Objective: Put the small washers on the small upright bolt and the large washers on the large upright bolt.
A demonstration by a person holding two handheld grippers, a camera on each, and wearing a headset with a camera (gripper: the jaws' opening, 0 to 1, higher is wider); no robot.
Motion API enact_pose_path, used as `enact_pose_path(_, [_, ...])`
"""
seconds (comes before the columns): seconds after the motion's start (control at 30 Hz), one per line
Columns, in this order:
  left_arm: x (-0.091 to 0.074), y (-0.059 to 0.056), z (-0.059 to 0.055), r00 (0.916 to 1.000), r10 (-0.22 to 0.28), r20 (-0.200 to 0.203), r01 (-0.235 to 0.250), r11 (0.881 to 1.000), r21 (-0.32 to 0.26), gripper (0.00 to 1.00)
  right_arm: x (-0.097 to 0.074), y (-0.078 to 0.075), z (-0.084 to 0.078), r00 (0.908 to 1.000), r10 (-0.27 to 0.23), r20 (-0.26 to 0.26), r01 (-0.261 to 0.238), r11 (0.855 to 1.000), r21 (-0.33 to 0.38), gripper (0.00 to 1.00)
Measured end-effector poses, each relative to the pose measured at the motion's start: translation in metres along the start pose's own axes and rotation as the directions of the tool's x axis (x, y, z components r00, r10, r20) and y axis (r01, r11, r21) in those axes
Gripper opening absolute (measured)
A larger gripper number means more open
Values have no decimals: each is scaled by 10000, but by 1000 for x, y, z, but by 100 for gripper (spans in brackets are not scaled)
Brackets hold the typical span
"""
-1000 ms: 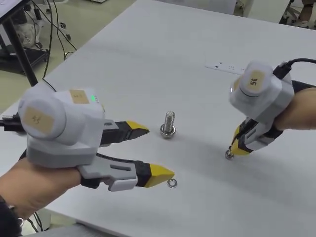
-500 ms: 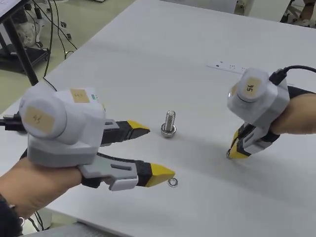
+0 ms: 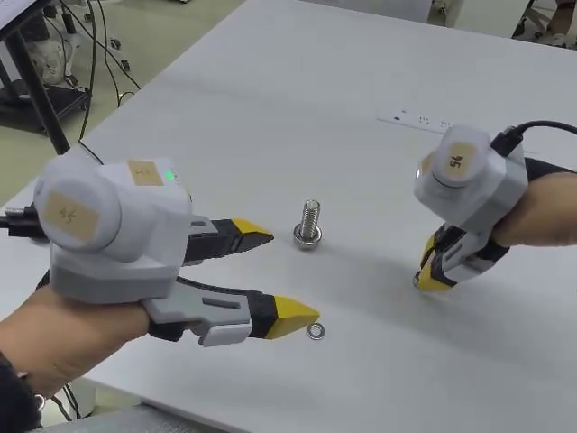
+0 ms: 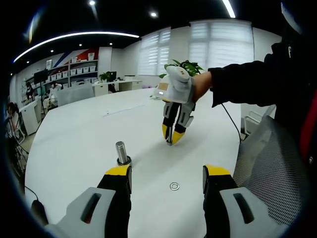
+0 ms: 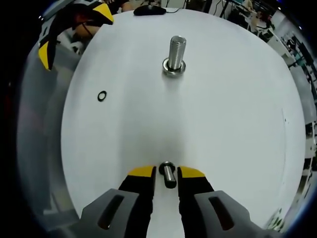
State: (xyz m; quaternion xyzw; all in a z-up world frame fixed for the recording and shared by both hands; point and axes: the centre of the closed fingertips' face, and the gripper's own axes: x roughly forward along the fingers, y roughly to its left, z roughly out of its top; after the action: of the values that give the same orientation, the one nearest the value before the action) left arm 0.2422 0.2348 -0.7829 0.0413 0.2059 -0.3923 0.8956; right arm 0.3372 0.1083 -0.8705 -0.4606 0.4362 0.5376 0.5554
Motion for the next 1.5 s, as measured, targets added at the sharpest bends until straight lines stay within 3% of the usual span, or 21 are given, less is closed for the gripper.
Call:
enact_pose_path(0.47, [1,-1,1,10000,-25,12,25,10000,7,57,-13,0,-15,9994,-208,259,192,9980,605,35])
enact_pose_path(0.97, [1,-2,2,10000,-58,19,57,10000,49,57,-20,26,-33,9998,-168,147,155,9964,836,35])
enact_pose_path(1.2, [0,-1,2,10000,-20,21,20,10000,52,57,-17,51,-28,9997,169,202,-182,9976,662,35])
enact_pose_path(1.5, [1,-1,3,10000,-15,19,15,10000,76,57,-12,66,-13,9976,543,424,-560,9976,395,34])
